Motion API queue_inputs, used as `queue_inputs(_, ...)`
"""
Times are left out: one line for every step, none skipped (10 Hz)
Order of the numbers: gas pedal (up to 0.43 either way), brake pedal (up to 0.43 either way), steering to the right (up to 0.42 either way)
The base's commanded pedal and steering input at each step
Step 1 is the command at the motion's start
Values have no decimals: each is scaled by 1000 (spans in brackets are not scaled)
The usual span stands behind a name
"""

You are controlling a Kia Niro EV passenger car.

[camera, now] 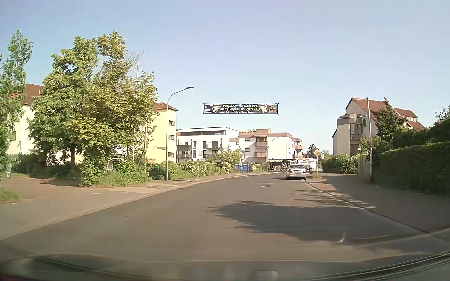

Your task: Follow the waypoints while adhering to traffic rules and regulations

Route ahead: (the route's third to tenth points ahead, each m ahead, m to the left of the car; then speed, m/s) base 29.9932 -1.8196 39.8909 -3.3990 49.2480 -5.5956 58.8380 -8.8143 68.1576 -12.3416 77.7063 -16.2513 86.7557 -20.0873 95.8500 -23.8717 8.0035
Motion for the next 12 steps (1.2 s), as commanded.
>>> queue_inputs(98,24,30)
queue_inputs(98,30,30)
queue_inputs(98,30,30)
queue_inputs(98,30,28)
queue_inputs(98,30,27)
queue_inputs(98,30,27)
queue_inputs(98,30,27)
queue_inputs(98,24,27)
queue_inputs(98,30,27)
queue_inputs(98,24,26)
queue_inputs(98,30,21)
queue_inputs(98,30,16)
